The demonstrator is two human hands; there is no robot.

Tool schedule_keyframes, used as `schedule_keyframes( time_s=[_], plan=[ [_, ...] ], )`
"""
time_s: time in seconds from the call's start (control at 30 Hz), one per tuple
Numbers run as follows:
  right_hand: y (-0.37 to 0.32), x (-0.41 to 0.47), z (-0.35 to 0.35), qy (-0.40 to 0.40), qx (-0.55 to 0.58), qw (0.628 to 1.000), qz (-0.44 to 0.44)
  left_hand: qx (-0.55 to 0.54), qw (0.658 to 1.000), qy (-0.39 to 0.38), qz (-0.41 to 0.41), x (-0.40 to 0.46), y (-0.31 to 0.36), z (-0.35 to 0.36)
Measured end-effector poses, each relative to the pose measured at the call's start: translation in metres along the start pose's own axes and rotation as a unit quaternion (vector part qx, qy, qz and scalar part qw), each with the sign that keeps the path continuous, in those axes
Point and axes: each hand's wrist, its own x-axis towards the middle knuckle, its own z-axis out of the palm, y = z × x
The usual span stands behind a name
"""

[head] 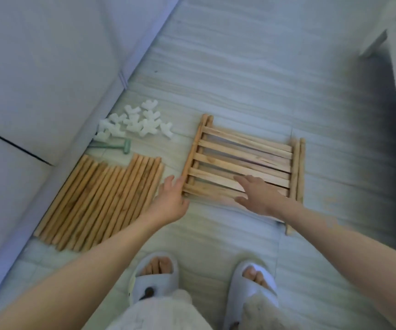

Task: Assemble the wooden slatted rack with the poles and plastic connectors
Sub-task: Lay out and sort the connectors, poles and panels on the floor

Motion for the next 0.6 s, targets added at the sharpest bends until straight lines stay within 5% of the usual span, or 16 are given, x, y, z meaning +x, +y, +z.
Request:
schedule_keyframes(
  time_s=[0.13,0.3,0.5,0.6],
  plan=[
    [0.02,0.019,0.057,0.033,-0.024,0.998,0.043,0.32,0.93,0.014,0.181,0.036,-0.006,0.035],
    [0.042,0.046,0.105,0.082,-0.098,0.991,0.038,0.413,0.869,0.052,0.267,0.074,-0.029,0.067],
    [0.079,0.085,0.076,0.134,-0.149,0.979,0.022,0.432,0.868,0.044,0.239,0.123,-0.003,0.049],
    [0.085,0.101,0.045,0.139,-0.123,0.981,0.049,0.405,0.897,0.019,0.178,0.15,0.024,0.034]
  ],
)
